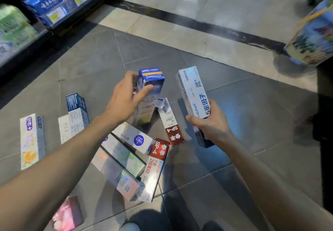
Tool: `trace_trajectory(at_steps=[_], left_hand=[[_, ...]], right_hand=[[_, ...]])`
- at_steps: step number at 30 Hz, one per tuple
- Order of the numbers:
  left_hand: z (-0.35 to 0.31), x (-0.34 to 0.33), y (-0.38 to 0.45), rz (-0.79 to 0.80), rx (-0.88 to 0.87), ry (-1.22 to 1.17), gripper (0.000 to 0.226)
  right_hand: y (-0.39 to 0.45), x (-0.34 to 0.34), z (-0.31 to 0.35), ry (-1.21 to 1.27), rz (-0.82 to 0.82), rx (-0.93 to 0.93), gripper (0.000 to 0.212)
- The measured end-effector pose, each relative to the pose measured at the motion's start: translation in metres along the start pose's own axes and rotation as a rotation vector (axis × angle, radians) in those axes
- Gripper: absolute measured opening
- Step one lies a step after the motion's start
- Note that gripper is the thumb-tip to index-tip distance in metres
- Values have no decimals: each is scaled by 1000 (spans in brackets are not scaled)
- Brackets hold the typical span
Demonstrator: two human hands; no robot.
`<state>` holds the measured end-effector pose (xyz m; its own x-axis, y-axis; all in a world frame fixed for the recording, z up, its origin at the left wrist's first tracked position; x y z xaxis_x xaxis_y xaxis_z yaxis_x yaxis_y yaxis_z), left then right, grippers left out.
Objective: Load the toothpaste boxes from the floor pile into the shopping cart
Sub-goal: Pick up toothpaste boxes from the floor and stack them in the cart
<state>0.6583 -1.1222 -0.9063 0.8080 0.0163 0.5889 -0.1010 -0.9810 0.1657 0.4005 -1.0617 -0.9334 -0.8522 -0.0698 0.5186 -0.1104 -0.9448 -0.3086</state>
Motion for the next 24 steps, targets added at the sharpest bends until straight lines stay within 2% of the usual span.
trace_trajectory(at_steps=[3,6,9,14,19,22,24], left_hand=[[-25,20,8,-189,102,-205,26],[-73,48,11,-242,197,-360,25],[-139,84,14,-260,276,-424,23],[-264,176,25,-437,464,-610,32],[-422,280,28,-472,538,-701,40],[-507,335,32,-475,562,-783,39],[-554,368,39,-461,600,-842,41]], right_hand=[[-5,11,46,60,16,43,52],[-18,27,101,131,68,51,60],[-43,53,165,161,126,41,64],[-113,120,288,259,216,17,55],[-197,208,427,340,355,-41,48],[-241,260,501,374,371,-41,56],[-262,287,546,379,353,-34,69]])
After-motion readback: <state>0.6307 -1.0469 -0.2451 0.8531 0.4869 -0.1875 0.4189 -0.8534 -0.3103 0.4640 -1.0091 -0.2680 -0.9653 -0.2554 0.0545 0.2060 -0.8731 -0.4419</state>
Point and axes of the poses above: each hand's wrist, its own y-axis towards the middle knuckle, its own x-axis out of the back of the hand, z = x × y, the point moved 3 cm from there along y, towards the middle knuckle, and after that the axes turned 7 degrees about -y, right-handed, at the moved point
